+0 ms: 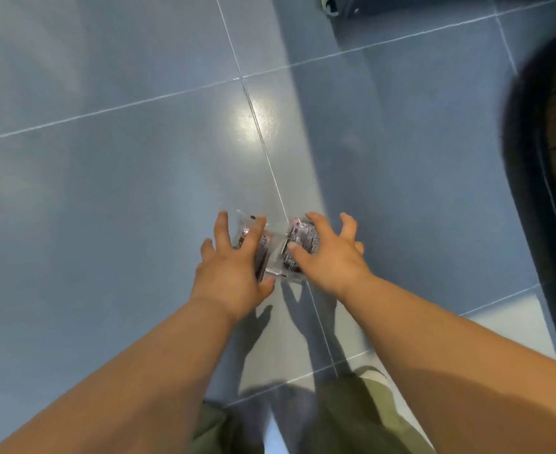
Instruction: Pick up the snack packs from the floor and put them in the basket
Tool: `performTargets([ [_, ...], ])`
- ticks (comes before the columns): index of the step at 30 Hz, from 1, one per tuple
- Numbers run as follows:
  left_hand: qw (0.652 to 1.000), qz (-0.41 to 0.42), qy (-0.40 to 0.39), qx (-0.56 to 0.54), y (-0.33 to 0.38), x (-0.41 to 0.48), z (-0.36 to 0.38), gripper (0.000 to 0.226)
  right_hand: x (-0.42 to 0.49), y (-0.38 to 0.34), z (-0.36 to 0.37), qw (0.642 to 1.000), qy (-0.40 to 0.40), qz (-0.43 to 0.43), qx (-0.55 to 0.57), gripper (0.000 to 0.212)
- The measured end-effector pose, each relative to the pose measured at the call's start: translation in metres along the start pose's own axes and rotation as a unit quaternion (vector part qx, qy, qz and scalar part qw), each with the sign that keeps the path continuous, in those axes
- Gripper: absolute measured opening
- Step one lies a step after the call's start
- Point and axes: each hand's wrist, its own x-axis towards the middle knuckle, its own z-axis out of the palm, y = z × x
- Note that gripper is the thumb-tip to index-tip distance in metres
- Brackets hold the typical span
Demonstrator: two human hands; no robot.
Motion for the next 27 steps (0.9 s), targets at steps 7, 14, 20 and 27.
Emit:
performTargets([
  [7,0.998,-0.047,-0.017,0.04,-0.025,0.052,0.071,0.105,0.07,0.015,0.059,0.999,0.001,0.038,-0.014,0.072],
  [14,0.998,-0.055,0.036,0.002,-0.017,0.044,0.044,0.089,0.056,0.004,0.042,0.999,0.047,-0.013,-0.005,0.065],
  [20,0.991,-0.081,0.076,-0.071,0.008,-0.012,-0.051,0.089,-0.017,-0.034,-0.023,0.997,0.059,-0.022,0.033,0.064],
  [27,0.977,-0.093,0.13,-0.141,0.063,-0.113,-0.205,0.095,-0.151,-0.097,-0.135,0.993,0.101,-0.039,0.046,0.067],
])
